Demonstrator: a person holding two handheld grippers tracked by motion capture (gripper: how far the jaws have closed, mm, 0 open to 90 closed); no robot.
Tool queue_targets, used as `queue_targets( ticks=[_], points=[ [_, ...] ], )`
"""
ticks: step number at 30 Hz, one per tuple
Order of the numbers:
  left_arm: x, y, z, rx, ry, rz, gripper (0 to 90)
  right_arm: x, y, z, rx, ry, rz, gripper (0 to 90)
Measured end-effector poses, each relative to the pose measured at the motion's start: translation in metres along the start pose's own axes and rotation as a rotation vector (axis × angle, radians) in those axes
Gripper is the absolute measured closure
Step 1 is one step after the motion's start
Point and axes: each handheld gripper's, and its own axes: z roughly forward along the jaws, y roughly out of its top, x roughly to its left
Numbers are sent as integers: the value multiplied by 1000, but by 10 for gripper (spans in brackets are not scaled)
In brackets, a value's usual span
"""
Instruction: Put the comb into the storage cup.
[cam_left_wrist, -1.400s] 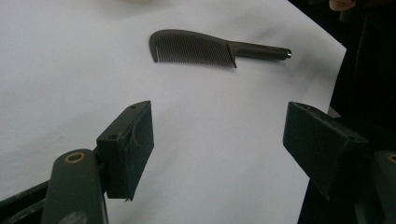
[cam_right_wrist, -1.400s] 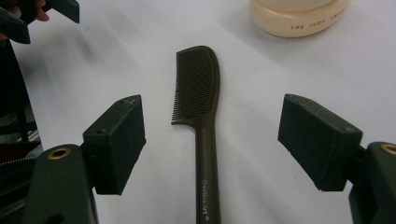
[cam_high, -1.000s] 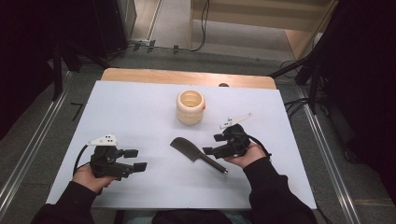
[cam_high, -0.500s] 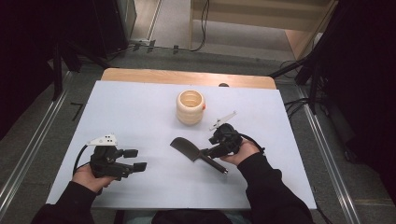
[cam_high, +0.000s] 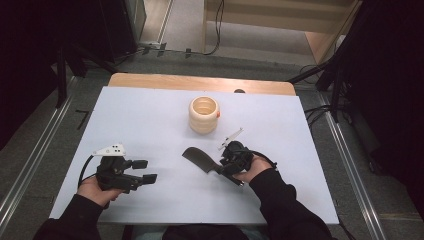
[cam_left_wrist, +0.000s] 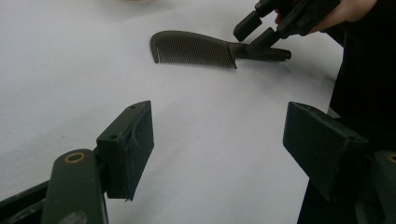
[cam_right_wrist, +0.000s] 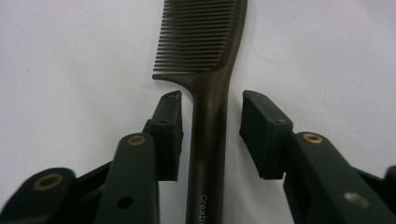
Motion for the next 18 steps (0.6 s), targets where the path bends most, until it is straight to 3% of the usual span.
queue_targets(
  ticks=[7, 18],
  points=[
    [0, 0, 0, 2, 0, 2, 253, 3, 0, 7, 42, -4, -29, 695],
    [-2, 0, 2, 10, 5, 7, 253, 16, 8, 10, 112, -97, -42, 701]
  ],
)
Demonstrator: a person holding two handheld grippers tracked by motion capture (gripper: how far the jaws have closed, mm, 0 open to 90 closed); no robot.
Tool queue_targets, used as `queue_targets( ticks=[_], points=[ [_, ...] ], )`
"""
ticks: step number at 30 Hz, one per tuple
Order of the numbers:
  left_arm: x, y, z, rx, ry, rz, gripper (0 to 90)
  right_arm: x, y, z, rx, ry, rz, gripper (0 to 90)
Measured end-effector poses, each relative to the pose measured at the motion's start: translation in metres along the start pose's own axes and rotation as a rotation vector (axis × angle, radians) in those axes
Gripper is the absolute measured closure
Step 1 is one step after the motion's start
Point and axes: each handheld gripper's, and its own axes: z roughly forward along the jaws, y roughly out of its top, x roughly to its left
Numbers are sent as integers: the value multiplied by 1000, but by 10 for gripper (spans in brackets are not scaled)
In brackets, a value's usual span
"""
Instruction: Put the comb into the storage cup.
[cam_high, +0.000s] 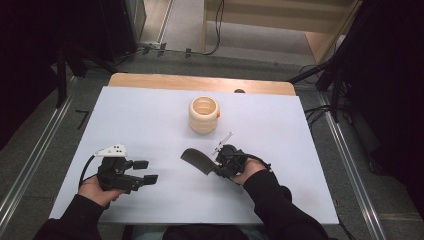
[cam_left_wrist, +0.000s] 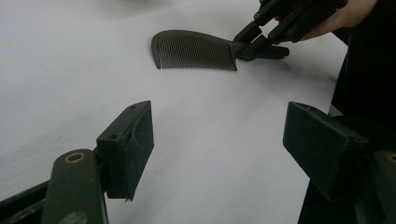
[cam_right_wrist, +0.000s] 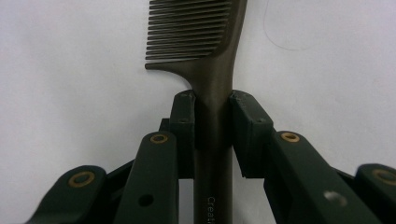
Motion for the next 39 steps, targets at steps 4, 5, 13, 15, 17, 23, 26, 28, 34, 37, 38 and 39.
queue_targets(
  ticks=[4, 5, 13, 15, 17, 23, 26, 28, 34, 37, 38, 39],
  points=[
    [0, 0, 0, -4, -2, 0, 253, -3, -7, 0, -53, 25, 17, 704],
    [0, 0, 0, -1, -2, 2, 253, -5, -9, 1, -67, 33, 10, 704],
    [2, 0, -1, -8, -8, -8, 253, -13, -11, -1, -85, 95, 34, 704],
    [2, 0, -1, -10, -9, -6, 253, -15, -11, -3, -106, 111, 48, 704],
    [2, 0, -2, -11, -8, -3, 253, -15, -10, -8, -155, 133, 59, 704],
    [2, 0, -2, -11, -6, -4, 253, -15, -12, -30, -300, 153, 61, 704],
    [2, 0, -2, -9, -5, -2, 254, -17, -14, -37, -353, 163, 80, 704],
    [2, 1, -2, -9, -6, -4, 253, -19, -16, -41, -383, 153, 86, 704],
    [3, 0, -1, -8, -7, -6, 253, -23, -18, -51, -486, 148, 108, 703],
    [3, 0, -1, -8, -5, -8, 253, -23, -18, -58, -553, 146, 127, 703],
    [3, 0, -1, -7, -6, -8, 254, -23, -17, -60, -573, 141, 130, 704],
    [3, 0, -1, -6, -6, -7, 253, -23, -17, -61, -591, 135, 134, 704]
  ],
)
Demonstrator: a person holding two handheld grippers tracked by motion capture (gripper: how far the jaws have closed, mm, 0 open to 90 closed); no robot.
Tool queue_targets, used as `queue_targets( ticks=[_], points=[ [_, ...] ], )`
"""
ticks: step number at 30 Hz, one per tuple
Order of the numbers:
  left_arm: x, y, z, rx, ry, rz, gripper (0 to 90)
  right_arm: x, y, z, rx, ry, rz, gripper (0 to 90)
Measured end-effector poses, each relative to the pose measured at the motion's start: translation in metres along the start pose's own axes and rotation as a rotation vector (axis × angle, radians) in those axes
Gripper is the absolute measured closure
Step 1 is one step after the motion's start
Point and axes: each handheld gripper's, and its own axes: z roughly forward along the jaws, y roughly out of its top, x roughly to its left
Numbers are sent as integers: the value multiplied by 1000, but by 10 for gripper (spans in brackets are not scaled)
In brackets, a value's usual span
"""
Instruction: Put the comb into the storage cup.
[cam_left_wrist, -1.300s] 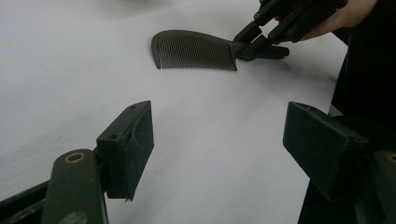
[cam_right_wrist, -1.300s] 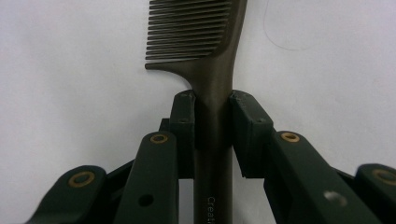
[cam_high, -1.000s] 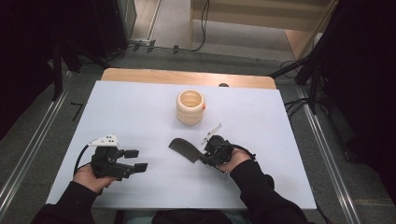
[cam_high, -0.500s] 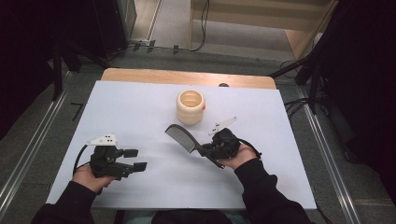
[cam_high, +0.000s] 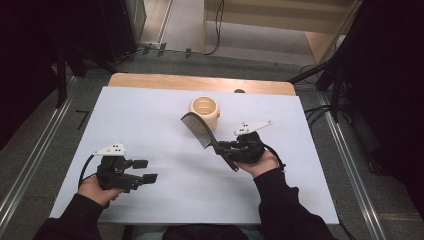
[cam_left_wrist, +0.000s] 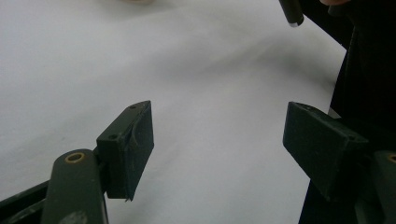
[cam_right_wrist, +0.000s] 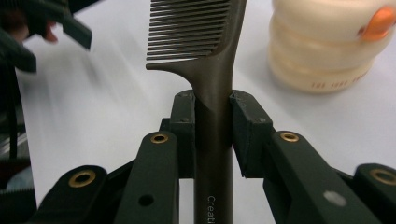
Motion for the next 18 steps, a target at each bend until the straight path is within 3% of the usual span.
queue_targets(
  ticks=[12, 18],
  points=[
    [1, -1, -1, -5, 0, -4, 253, -1, 19, -5, -193, -111, 25, 704],
    [1, -1, -1, -7, 0, -6, 253, -3, 25, -2, -245, -139, 33, 703]
  ],
)
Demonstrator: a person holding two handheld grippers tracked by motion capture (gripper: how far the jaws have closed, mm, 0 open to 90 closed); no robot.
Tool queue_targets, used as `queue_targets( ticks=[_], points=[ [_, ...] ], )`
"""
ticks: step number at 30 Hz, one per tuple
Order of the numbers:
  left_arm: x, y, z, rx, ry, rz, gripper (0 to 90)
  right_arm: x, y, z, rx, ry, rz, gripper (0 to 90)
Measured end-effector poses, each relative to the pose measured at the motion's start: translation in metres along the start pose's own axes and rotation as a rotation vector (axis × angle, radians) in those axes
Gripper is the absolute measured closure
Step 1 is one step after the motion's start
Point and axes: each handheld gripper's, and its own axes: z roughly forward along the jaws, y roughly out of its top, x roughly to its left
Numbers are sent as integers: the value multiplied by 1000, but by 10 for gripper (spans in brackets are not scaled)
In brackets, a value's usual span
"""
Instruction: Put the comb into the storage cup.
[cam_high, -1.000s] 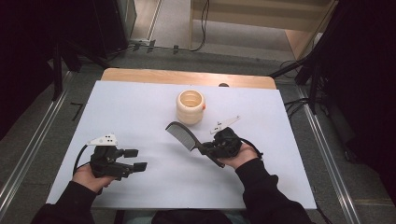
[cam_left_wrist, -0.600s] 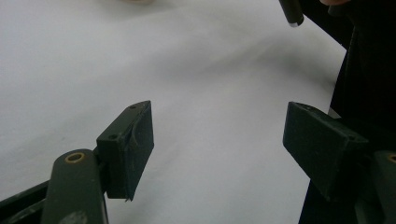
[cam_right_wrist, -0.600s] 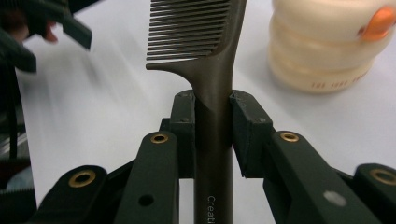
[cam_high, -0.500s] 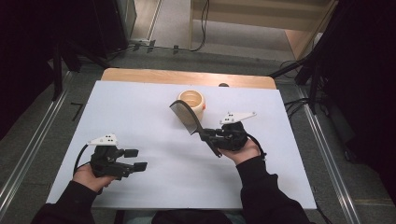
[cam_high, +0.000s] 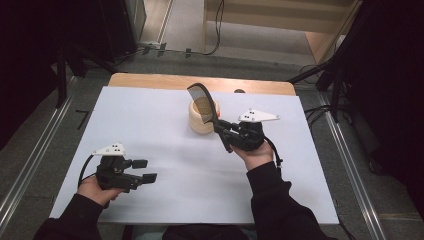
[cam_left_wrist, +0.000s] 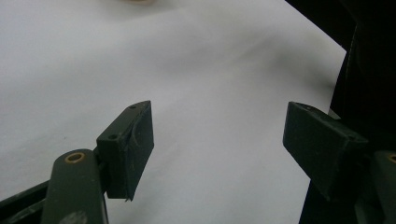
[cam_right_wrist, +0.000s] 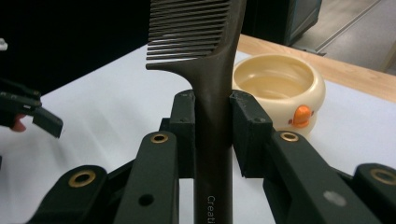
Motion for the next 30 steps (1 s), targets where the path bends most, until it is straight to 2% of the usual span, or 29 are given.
queue_targets(
  ticks=[7, 21, 25, 30],
  points=[
    [-1, 0, 0, 0, 0, 1, 254, -5, 9, 9, -29, -30, 22, 704],
    [0, 0, 0, -3, -7, -1, 253, -17, 52, 26, -84, -57, 16, 703],
    [0, 0, -1, -9, -7, -2, 254, -19, 62, 34, -97, -57, 7, 703],
    [0, 0, -2, -9, -10, -3, 253, -21, 71, 47, -106, -76, -32, 703]
  ],
)
